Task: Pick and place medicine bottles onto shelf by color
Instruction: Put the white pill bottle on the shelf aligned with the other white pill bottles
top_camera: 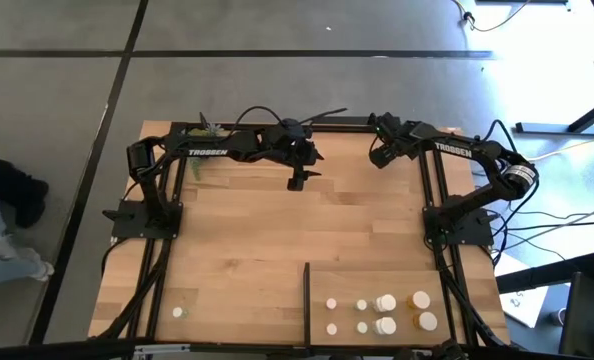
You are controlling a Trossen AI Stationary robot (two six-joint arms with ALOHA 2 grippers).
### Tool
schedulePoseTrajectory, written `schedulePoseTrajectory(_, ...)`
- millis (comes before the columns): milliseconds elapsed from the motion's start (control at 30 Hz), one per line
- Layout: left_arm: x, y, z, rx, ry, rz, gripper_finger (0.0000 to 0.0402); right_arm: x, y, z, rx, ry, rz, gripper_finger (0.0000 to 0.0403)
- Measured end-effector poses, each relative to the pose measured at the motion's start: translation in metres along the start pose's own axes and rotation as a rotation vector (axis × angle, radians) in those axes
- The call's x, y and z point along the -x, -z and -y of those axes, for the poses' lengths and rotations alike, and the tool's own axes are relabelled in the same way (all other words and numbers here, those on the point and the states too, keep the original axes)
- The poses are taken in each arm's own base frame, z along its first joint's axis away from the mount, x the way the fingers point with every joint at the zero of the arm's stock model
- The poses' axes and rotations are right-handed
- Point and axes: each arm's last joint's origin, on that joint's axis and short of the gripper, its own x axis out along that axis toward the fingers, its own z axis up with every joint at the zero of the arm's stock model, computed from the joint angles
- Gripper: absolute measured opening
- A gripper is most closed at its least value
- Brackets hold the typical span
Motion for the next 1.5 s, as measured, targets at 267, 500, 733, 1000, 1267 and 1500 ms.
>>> schedulePoseTrajectory(267, 0.0, 0.0, 0.0, 0.0, 0.001, 0.0, 0.0219, 0.0, 0.0, 0.0, -0.006, -0.007, 0.001, 0.021)
schedulePoseTrajectory(500, 0.0, 0.0, 0.0, 0.001, 0.001, 0.0, 0.0219, 0.002, 0.0, -0.004, 0.008, -0.016, 0.007, 0.021)
schedulePoseTrajectory(733, 0.001, 0.001, 0.001, 0.004, 0.007, -0.013, 0.0219, 0.007, 0.002, -0.015, 0.046, -0.077, 0.015, 0.021)
schedulePoseTrajectory(1000, 0.002, 0.0, 0.003, 0.074, 0.017, -0.026, 0.0219, 0.019, -0.002, -0.025, 0.09, -0.098, 0.036, 0.0207)
schedulePoseTrajectory(1267, 0.007, -0.001, 0.008, 0.079, 0.036, -0.048, 0.0219, 0.043, -0.009, -0.034, 0.144, -0.117, 0.053, 0.0193)
schedulePoseTrajectory(1500, 0.025, -0.006, 0.017, 0.088, 0.059, -0.106, 0.0219, 0.055, 0.002, -0.051, 0.194, -0.152, 0.025, 0.0194)
